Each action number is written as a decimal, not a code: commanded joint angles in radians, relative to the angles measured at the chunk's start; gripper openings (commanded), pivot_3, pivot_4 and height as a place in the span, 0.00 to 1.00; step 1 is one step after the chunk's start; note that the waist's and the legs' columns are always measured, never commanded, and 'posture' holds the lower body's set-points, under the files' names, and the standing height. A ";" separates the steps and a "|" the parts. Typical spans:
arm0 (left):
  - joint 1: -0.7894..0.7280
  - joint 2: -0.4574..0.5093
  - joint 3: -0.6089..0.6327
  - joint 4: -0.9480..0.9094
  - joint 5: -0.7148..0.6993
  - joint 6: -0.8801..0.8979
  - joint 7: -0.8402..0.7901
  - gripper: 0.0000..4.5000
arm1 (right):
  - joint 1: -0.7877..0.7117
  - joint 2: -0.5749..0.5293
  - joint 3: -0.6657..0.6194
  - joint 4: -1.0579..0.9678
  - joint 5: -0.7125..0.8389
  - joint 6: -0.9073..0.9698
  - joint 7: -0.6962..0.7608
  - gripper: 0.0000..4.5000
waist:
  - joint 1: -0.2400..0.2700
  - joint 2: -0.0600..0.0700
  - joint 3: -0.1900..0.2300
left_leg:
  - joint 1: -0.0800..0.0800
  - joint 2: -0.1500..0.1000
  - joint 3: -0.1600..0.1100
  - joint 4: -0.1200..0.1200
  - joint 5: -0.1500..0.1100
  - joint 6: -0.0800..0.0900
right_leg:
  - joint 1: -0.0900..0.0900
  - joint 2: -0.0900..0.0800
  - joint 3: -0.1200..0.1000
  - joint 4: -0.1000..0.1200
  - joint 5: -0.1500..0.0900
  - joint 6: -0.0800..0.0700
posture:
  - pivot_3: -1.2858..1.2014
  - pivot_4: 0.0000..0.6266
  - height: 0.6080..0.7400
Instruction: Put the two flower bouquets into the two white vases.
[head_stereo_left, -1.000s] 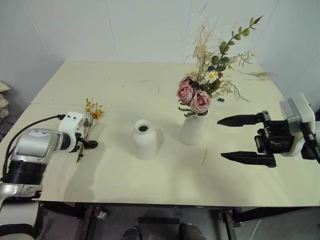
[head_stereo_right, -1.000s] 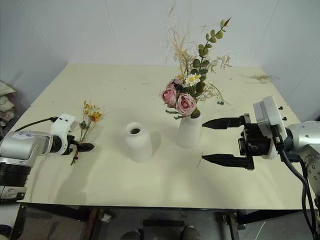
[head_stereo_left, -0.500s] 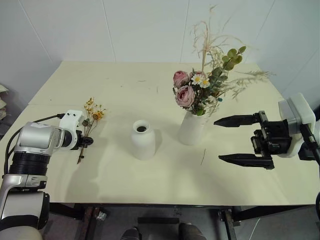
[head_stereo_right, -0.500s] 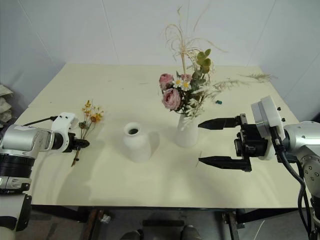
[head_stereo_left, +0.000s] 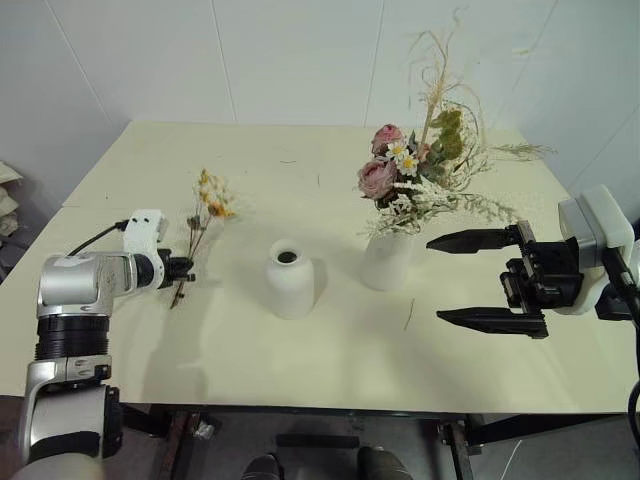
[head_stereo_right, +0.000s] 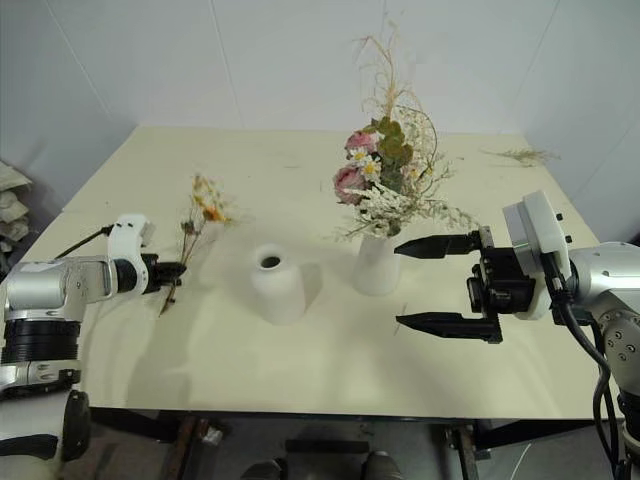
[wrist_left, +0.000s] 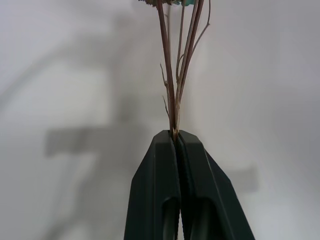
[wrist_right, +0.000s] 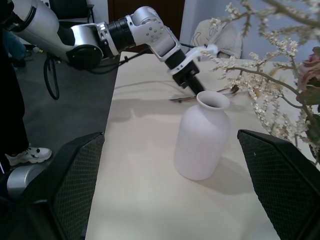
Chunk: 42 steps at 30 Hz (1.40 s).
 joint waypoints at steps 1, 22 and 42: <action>-0.004 -0.063 0.147 -0.100 -0.126 -0.192 -0.061 0.01 | 0.006 0.022 -0.006 0.012 -0.028 -0.038 -0.027 1.00 | -0.001 0.000 0.000 | 0.000 0.000 0.000 0.000 0.000 0.000 | 0.000 0.000 0.000 0.000 0.000 0.000 | 0.52 0.24 1.00; 0.022 -0.292 0.180 -0.278 -0.572 -0.506 -0.394 0.01 | 0.032 0.159 0.024 0.060 -0.141 -0.132 -0.150 1.00 | -0.001 -0.001 0.000 | 0.001 0.000 0.001 0.007 0.000 0.000 | 0.004 0.000 0.000 -0.001 0.003 0.001 | 0.52 0.24 1.00; 0.100 -0.315 0.004 -0.249 -0.538 -0.569 -0.492 0.01 | 0.103 0.152 -0.016 -0.015 -0.120 -0.114 -0.240 1.00 | -0.002 -0.001 0.000 | 0.000 0.000 0.001 0.006 0.000 0.000 | 0.004 0.000 0.000 -0.002 0.003 0.001 | 0.52 0.24 1.00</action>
